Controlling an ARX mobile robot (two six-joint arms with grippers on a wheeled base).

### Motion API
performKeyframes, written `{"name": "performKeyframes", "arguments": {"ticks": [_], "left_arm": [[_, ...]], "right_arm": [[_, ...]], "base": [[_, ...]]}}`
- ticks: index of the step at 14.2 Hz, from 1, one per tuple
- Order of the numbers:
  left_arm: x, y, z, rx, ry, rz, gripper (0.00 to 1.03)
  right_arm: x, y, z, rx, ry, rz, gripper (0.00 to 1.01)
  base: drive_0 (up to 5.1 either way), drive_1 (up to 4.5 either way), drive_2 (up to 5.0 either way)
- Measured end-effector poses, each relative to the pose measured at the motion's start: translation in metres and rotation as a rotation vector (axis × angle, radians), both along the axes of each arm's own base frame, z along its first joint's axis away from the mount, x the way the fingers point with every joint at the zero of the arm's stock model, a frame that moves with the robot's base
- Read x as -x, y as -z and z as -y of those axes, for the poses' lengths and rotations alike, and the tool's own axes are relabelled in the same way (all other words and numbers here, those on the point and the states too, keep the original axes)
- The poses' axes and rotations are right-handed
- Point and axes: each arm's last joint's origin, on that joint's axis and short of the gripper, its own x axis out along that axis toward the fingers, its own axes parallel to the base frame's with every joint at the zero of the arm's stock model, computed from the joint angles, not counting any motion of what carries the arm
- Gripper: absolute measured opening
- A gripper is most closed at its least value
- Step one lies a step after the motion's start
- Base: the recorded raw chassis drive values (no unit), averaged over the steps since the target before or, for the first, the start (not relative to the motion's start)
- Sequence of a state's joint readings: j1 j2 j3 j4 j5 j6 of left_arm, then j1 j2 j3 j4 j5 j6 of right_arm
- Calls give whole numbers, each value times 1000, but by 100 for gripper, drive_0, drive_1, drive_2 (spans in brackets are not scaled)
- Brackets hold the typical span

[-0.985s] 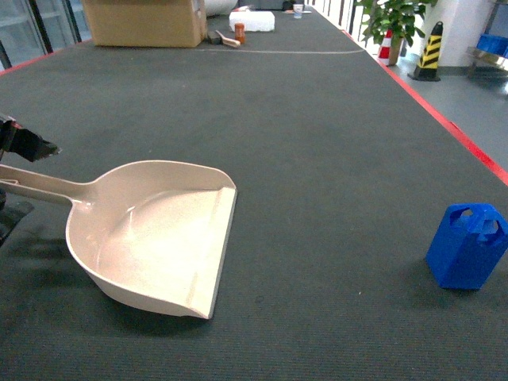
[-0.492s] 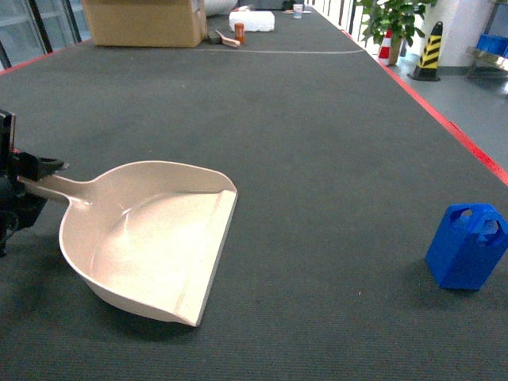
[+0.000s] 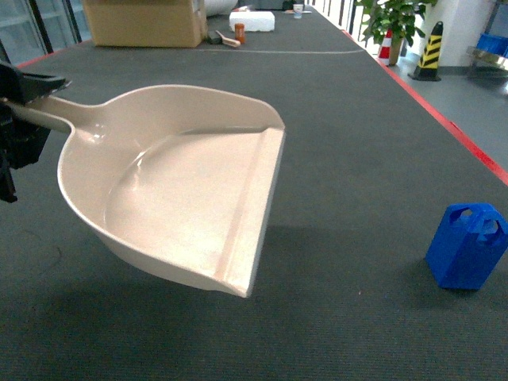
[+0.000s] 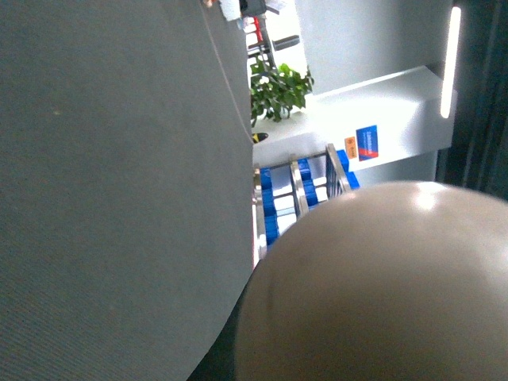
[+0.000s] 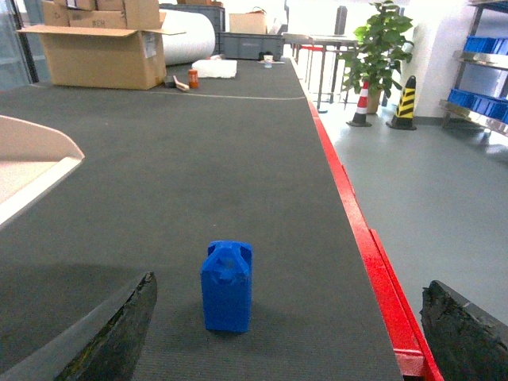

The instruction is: Place part in tray to right shelf

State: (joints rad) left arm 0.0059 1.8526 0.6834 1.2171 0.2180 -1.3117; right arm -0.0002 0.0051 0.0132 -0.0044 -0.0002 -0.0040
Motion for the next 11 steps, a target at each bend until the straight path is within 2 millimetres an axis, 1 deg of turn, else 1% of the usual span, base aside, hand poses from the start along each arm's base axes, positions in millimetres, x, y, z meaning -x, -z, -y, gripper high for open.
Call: {"name": "performKeyframes", "arguments": {"ticks": [2, 4, 5, 7, 8, 9, 11], "left_arm": [[8, -8, 16, 19, 33, 23, 15], [11, -2, 26, 17, 39, -19, 15], [13, 1, 26, 16, 17, -41, 15], [13, 2, 24, 14, 3, -40, 15], [13, 2, 24, 14, 4, -43, 15], [13, 2, 24, 13, 4, -42, 15], [13, 2, 24, 12, 6, -40, 15]], "right_arm": [[0, 0, 0, 0, 0, 0, 98], [0, 0, 0, 0, 0, 0, 98], [0, 0, 0, 0, 0, 0, 98], [0, 0, 0, 0, 0, 0, 98], [0, 2, 0, 1, 11, -29, 98], [-7, 4, 1, 24, 79, -201, 98], [-32, 2, 6, 41, 83, -285, 98]], "base": [[0, 0, 0], [0, 0, 0], [0, 0, 0], [0, 0, 0], [0, 0, 0], [0, 0, 0], [0, 0, 0]]}}
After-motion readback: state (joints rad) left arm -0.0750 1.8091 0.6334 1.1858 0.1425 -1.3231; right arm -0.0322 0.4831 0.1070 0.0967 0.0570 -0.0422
